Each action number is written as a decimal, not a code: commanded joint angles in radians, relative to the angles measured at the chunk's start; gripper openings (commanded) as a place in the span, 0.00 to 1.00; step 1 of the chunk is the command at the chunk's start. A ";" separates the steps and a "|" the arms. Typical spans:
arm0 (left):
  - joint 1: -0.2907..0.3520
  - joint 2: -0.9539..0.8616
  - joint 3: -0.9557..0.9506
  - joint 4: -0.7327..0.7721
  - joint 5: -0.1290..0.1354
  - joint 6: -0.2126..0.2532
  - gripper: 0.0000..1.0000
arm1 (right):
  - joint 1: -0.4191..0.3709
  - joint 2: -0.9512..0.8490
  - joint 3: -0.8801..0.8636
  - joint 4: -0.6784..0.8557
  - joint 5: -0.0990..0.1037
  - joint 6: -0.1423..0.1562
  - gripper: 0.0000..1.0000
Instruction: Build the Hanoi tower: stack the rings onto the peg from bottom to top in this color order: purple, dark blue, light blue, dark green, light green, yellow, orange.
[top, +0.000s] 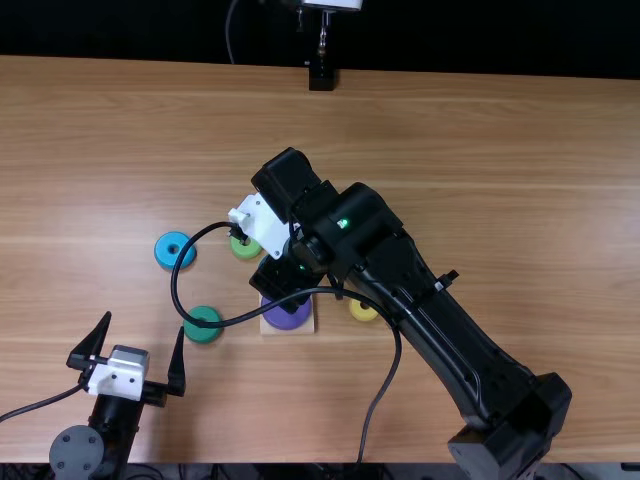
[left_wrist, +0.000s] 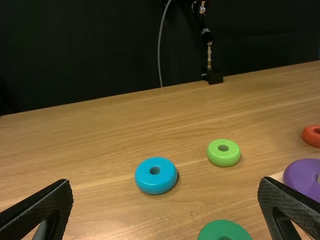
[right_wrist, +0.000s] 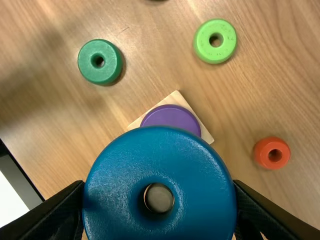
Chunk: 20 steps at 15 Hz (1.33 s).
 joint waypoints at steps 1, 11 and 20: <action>0.001 -0.012 -0.018 -0.011 0.018 0.007 1.00 | 0.008 0.008 0.026 -0.004 -0.009 0.002 0.19; 0.001 -0.012 -0.018 -0.011 0.018 0.007 1.00 | 0.008 0.008 0.027 0.006 -0.005 0.002 1.00; 0.001 -0.012 -0.018 -0.011 0.018 0.007 1.00 | -0.116 -0.105 -0.094 0.497 0.035 0.365 1.00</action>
